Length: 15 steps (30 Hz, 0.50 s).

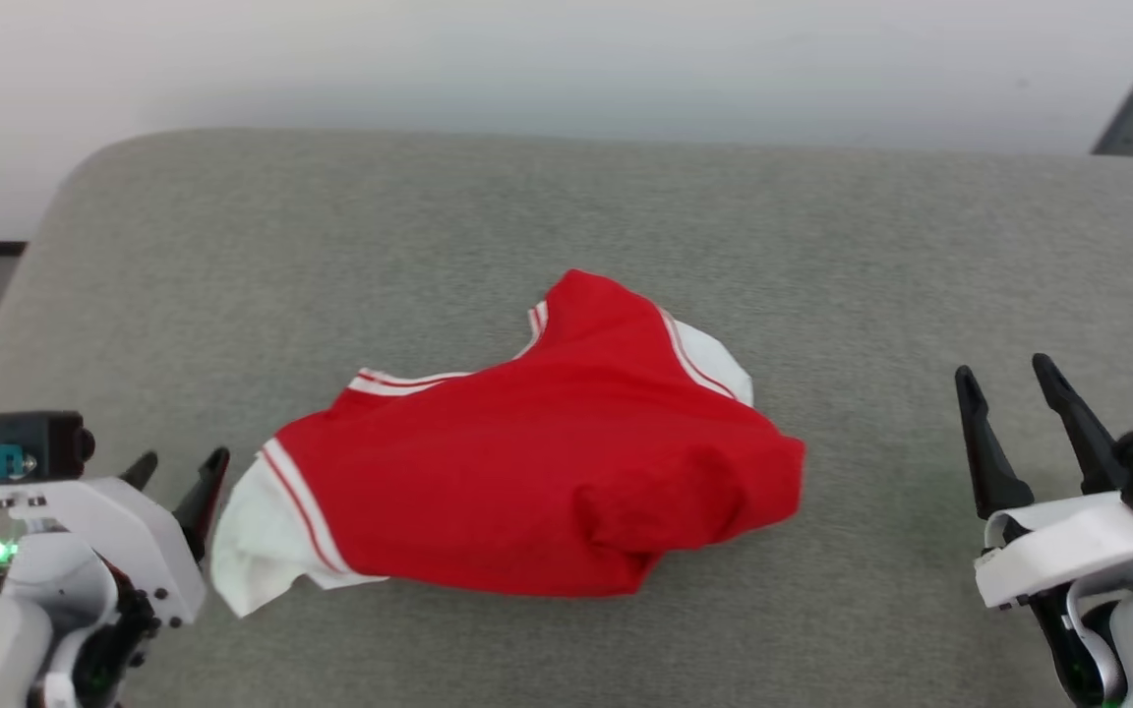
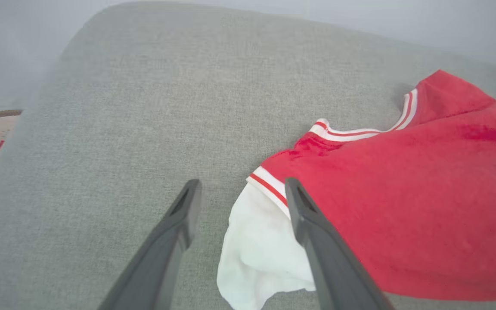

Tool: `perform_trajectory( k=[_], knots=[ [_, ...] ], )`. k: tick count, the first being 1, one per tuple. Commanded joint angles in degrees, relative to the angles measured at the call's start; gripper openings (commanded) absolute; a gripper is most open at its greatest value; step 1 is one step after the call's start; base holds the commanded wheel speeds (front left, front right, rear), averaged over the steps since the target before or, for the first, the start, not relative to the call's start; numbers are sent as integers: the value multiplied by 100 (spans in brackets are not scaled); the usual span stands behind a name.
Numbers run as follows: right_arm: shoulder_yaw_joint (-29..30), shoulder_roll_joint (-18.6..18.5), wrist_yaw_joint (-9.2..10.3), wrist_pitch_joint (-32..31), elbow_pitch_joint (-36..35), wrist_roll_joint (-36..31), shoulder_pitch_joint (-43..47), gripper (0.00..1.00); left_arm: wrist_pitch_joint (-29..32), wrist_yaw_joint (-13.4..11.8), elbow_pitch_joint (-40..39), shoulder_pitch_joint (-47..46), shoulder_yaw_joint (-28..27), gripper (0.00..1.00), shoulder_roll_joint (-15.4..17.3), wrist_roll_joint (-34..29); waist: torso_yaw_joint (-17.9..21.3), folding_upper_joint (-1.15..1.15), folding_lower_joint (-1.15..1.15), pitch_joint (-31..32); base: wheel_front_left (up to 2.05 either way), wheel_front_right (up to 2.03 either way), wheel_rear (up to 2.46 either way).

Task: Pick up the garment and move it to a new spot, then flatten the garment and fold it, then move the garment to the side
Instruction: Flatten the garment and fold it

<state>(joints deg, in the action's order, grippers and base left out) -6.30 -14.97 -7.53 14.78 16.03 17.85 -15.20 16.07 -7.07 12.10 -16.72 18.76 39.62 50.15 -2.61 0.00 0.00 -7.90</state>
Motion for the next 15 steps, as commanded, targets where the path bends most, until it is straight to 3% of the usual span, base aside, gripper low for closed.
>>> perform_trajectory(
  k=[1, 10, 15],
  knots=[
    [-91, -53, 8, -55, 74, 95, -116, 100, -223, -37, -100, 122, -38, 100, -71, -64, -267, 0, 0, 65, 0, 0, 0],
    [-718, -356, 8, -855, 573, 660, -754, 100, -2038, -325, -623, 601, -220, 100, -485, -645, -944, 0, 0, -42, 0, 0, 0],
    [-1146, -584, 8, -1410, 817, 878, -1145, 100, -2708, -305, -609, 758, -279, 100, -799, -685, -1294, 0, 0, -166, 0, 0, 0]
  ],
)
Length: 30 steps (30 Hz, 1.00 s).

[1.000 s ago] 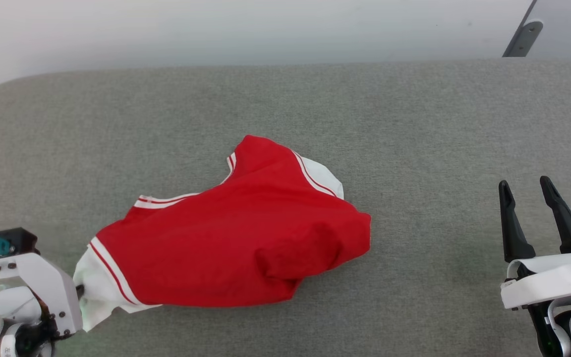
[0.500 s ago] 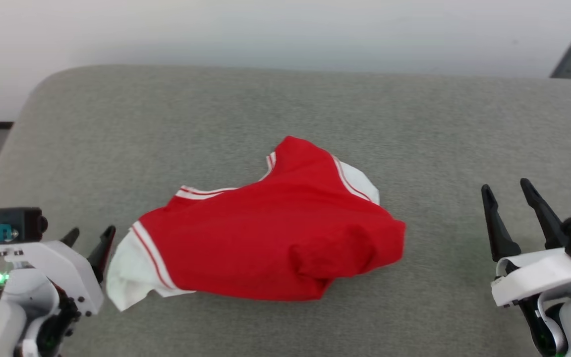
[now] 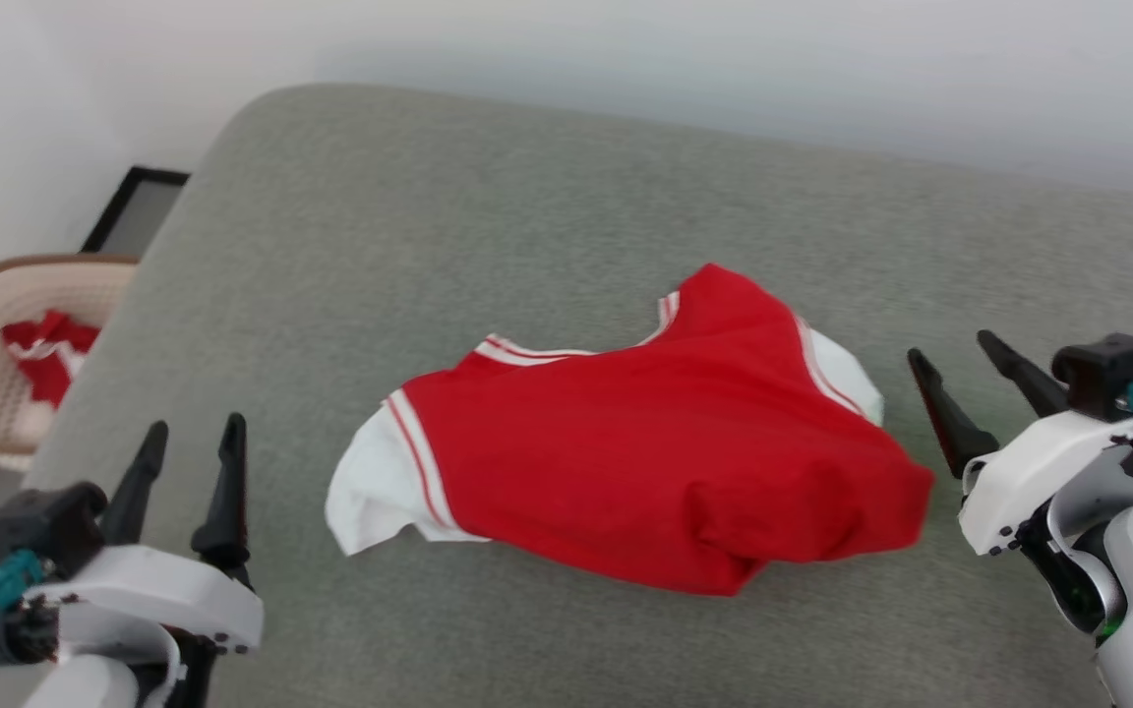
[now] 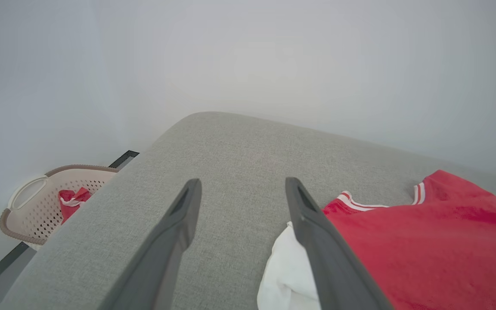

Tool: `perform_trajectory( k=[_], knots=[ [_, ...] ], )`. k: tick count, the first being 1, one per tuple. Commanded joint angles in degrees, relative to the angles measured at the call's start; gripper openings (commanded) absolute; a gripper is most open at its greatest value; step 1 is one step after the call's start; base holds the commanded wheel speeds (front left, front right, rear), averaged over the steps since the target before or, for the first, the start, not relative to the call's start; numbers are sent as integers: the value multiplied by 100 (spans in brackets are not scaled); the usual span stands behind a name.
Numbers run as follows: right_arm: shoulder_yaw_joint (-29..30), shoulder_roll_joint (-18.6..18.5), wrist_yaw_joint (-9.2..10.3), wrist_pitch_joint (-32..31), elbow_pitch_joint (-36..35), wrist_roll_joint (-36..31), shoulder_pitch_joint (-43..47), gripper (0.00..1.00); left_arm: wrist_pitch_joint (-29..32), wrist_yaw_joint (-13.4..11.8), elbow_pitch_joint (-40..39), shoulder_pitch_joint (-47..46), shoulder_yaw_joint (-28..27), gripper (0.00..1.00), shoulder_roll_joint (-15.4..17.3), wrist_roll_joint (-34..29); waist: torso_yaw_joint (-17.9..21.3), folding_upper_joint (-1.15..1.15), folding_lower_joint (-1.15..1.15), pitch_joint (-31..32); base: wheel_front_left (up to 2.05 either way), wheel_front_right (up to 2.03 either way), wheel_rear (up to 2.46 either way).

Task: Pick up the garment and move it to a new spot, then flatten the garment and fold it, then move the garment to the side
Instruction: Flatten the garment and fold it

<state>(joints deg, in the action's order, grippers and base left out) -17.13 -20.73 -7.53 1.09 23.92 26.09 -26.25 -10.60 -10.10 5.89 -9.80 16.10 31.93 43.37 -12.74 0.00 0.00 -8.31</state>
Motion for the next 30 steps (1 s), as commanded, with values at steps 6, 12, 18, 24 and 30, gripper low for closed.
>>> perform_trajectory(
  k=[6, 12, 18, 24, 30],
  knots=[
    [-458, -285, 8, -778, 430, 177, -481, 100, -379, 105, 89, 76, -49, 100, -397, -128, -629, 0, 0, -259, 0, 0, 0],
    [-637, -422, 8, -1644, 930, 356, -816, 100, -452, 291, 157, 39, -160, 100, -757, -180, -878, 0, 0, -407, 0, 0, 0],
    [-857, -501, 8, -2579, 1285, 589, -987, 100, -462, 504, 271, 22, -347, 100, -1011, -329, -985, 0, 0, -542, 0, 0, 0],
    [-1044, -621, 10, -3042, 1539, 517, -1076, 0, -453, 720, 393, -10, -553, 100, -1240, -518, -1020, 0, 0, -567, 0, 0, 0],
    [-762, -773, 14, -2944, 1495, 602, -1324, 0, -454, 916, 448, 55, -810, 100, -1361, -722, -907, 0, 0, -509, 0, 0, 0]
  ],
)
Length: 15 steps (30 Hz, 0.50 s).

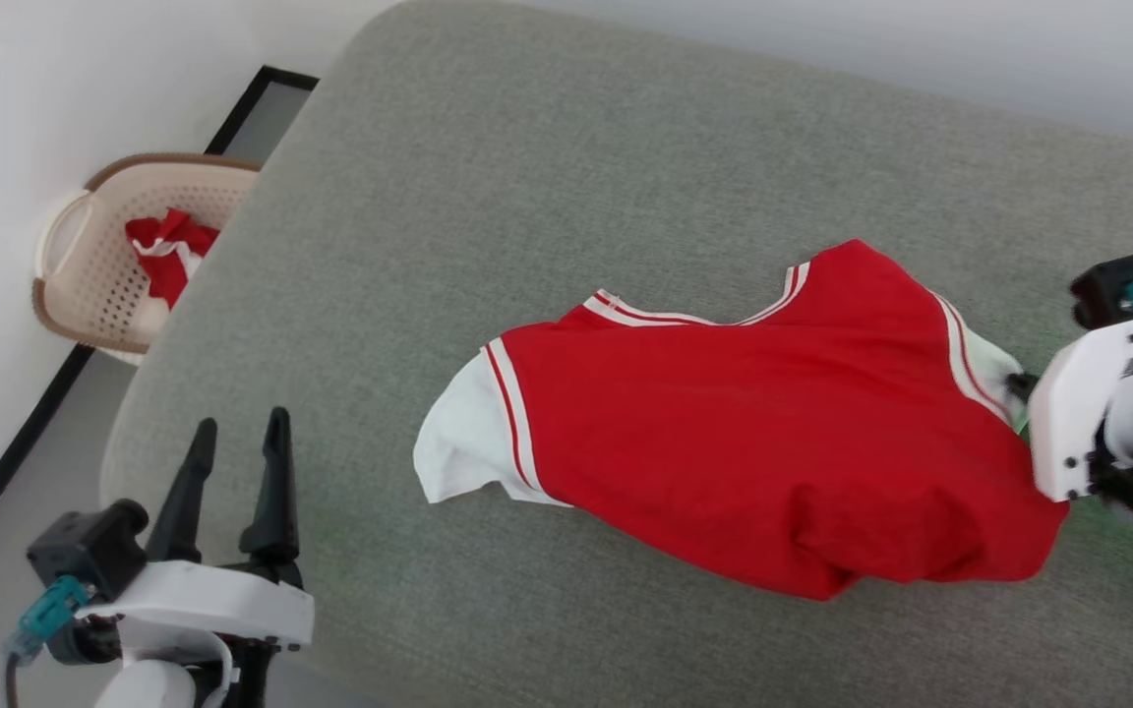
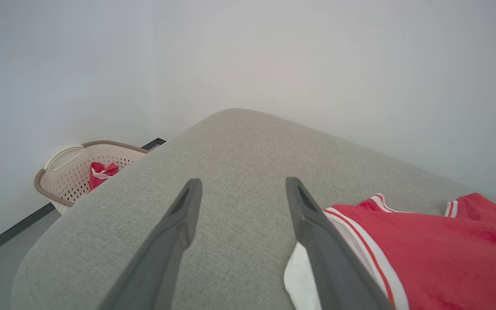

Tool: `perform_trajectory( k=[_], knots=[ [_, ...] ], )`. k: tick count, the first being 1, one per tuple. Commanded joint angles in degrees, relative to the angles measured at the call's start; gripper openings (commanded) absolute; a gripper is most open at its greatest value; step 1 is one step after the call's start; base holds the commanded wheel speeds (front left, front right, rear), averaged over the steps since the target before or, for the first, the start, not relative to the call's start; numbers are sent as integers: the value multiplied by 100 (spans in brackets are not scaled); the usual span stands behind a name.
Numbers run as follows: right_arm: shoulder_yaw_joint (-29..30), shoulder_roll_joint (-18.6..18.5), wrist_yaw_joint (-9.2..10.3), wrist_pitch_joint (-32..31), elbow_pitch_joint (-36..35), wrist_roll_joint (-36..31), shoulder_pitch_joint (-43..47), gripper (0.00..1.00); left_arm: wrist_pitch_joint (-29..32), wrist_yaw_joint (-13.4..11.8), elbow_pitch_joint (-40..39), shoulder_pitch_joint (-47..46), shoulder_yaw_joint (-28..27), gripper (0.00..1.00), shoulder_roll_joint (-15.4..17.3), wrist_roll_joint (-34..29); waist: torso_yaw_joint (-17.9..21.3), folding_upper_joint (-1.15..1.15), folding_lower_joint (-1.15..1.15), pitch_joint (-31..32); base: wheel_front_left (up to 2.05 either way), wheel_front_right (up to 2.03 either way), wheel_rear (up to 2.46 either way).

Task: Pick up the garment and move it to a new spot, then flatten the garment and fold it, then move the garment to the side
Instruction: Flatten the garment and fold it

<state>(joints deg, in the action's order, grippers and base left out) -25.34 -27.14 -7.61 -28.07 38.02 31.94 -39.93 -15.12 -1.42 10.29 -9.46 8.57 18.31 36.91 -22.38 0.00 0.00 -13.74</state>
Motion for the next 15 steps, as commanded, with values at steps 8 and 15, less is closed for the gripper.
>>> perform_trajectory(
  k=[8, 15],
  knots=[
    [633, -501, 17, 34, -321, 111, 379, 0, -1, 161, -96, 223, -318, 100, 44, -307, 437, 0, 0, 236, 0, 0, 0],
    [1229, -770, 17, -241, -744, 120, 1108, 0, 2, 169, -180, 411, -399, 100, 168, -392, 842, 0, 0, 411, 0, 0, 0]
  ],
)
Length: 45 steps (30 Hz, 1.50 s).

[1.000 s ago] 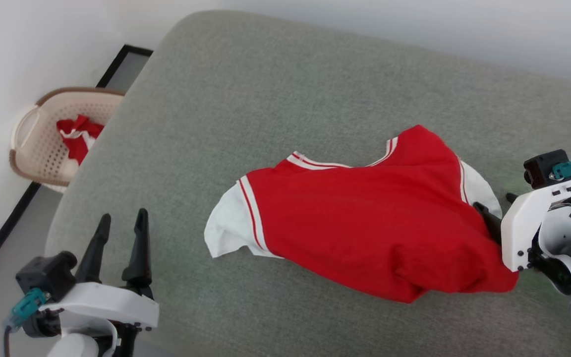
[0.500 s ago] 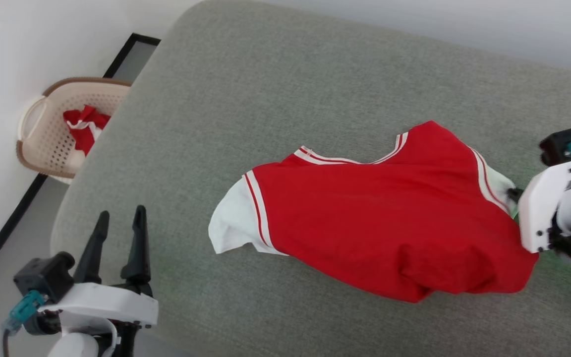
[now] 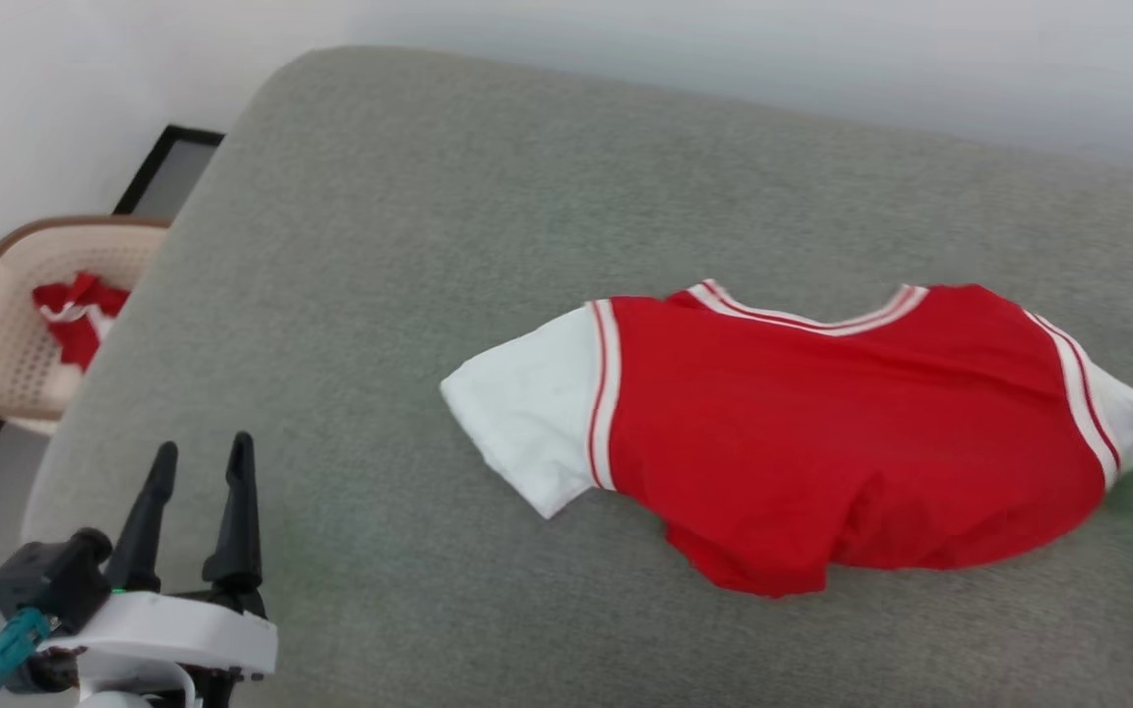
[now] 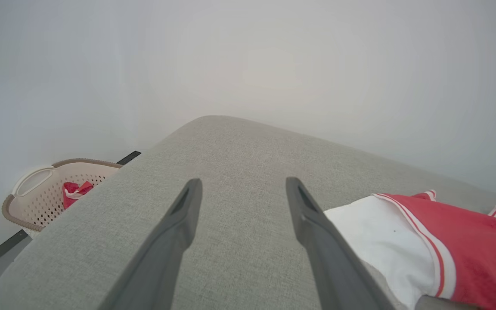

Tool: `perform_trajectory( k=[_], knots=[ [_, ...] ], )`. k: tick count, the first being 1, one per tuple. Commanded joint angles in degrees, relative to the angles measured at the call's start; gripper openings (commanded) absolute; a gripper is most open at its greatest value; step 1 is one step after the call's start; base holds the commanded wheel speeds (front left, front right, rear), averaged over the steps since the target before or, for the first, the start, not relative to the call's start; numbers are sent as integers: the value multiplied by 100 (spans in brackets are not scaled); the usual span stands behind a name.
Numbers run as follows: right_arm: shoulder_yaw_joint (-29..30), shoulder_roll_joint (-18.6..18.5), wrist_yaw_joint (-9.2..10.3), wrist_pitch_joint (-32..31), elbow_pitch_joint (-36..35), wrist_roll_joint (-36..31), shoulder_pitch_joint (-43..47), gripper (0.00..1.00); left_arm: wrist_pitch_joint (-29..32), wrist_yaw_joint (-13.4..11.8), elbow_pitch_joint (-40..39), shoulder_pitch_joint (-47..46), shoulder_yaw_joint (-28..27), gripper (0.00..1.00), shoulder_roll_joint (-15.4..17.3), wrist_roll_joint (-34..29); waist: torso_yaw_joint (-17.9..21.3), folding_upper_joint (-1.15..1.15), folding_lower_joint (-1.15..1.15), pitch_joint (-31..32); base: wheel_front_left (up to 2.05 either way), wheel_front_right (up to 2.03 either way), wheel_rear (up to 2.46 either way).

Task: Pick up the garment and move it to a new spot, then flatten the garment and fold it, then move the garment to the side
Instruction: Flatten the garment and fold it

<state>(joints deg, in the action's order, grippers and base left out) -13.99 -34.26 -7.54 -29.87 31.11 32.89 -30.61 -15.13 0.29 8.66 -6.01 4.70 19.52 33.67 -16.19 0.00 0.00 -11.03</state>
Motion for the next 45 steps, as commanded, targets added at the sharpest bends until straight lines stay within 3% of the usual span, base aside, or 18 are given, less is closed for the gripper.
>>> perform_trajectory(
  k=[1, 6, 14, 15, 16, 17, 24, 31, 38, 45],
  knots=[
    [178, -77, 10, -149, -109, 53, 305, 0, 13, 8, -29, 79, -7, 100, 49, -51, 273, 0, 0, 164, 0, 0, 0],
    [532, -66, 10, -277, -309, 32, 718, 0, 36, -15, -66, 131, 5, 100, 73, -43, 435, 0, 0, 225, 0, 0, 0],
    [642, 324, 10, 80, -141, -153, 828, 1, 179, 18, -29, 18, 129, 100, 119, -48, 624, 0, 0, 210, 0, 0, 0],
    [603, 361, 10, 152, -120, -187, 765, 33, 197, 16, -20, -11, 139, 100, 147, -67, 645, 0, 0, 211, 0, 0, 0],
    [559, 382, 10, 214, -85, -208, 719, 82, 217, 19, -15, -46, 139, 100, 168, -77, 667, 0, 0, 214, 0, 0, 0],
    [534, 398, 10, 246, -29, -220, 701, 100, 245, 39, -8, -71, 158, 100, 194, -83, 691, 0, 0, 222, 0, 0, 0],
    [476, 401, 10, 629, -219, -112, 474, 100, 835, 219, -214, -377, 283, 100, 493, 18, 945, 0, 0, 263, 0, 0, 0],
    [705, 504, 10, 1483, -934, -209, 661, 100, 2064, 406, -437, -994, 514, 100, 894, 294, 1289, 0, 0, 213, 0, 0, 0],
    [1193, 1000, 10, 2781, -1606, -830, 904, 100, 3453, 535, -98, -1951, 821, 100, 1234, 591, 1698, 0, 0, 7, 0, 0, 0],
    [1657, 1577, 10, 3758, -2075, -1476, 1095, 100, 4805, 502, 669, -2716, 1130, 100, 1274, 907, 2077, 0, 0, -268, 0, 0, 0]
  ],
)
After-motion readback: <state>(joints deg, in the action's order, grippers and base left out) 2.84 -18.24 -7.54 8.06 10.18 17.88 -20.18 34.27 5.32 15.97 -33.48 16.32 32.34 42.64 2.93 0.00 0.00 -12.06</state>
